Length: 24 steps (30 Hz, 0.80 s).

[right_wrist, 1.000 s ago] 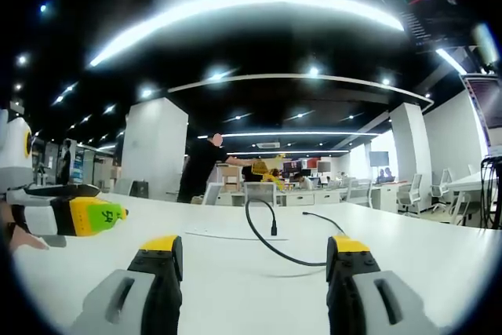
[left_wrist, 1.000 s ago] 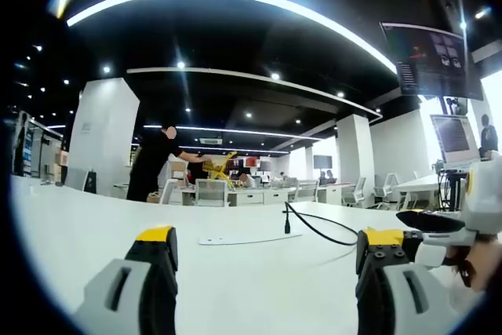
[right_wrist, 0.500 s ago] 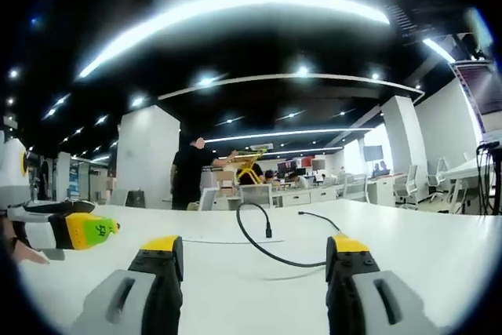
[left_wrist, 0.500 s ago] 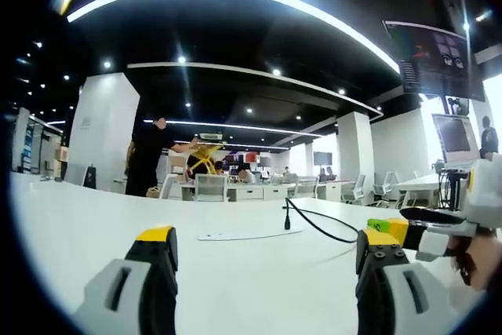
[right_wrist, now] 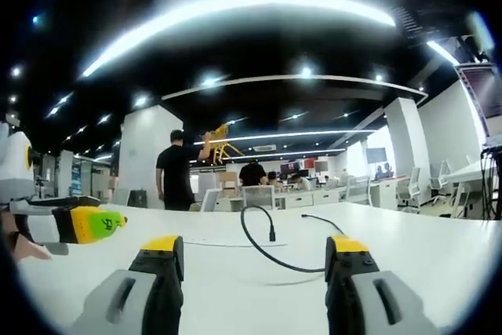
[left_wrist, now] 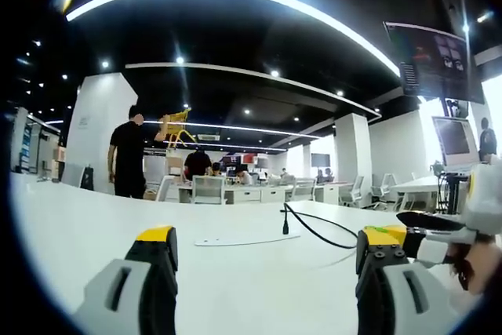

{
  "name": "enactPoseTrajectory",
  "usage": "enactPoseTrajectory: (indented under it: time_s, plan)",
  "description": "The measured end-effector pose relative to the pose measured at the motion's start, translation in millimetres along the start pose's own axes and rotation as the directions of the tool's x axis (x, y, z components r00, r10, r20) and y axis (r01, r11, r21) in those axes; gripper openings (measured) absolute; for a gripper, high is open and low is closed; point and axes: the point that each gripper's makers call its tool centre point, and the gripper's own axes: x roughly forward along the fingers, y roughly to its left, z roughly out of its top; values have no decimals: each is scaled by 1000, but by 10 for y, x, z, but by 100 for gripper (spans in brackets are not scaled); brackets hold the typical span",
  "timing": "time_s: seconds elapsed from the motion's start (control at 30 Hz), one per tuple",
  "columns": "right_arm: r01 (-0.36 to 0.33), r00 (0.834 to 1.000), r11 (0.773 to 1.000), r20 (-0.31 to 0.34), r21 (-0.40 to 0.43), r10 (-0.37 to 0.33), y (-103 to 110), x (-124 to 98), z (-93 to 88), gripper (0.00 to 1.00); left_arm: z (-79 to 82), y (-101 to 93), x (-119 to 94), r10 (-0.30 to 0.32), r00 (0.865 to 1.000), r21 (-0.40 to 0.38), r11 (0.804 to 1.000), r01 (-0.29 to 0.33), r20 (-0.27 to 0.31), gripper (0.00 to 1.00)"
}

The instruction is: Locate the USB plug end of the data cable currently connected to the USB port on the desk. Grip the plug, withdraw it from the port, and place it onto the desktop.

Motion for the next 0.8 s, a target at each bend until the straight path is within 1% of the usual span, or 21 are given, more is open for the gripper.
enactPoseTrajectory:
  time_s: [0.13,0.2,0.33,0.5,0.8]
  plan:
    - [2,1000,1000,-5,3,-2,-6,43,0,74,3,0,67,-10,1000,-10,1000,10,-8,94]
    - [3,1000,1000,-6,5,-3,-6,66,7,74,6,-39,80,-30,999,-2,1000,30,-14,94]
    - [3,1000,1000,0,0,-3,-18,125,52,74,61,-54,106,-42,999,10,999,42,-6,94]
    - [5,1000,1000,2,-3,-4,-51,210,94,74,52,-79,172,-69,997,17,997,69,-23,94]
    - [9,1000,1000,-4,-3,-9,-100,360,121,74,165,-162,272,-161,987,-27,987,161,-14,94]
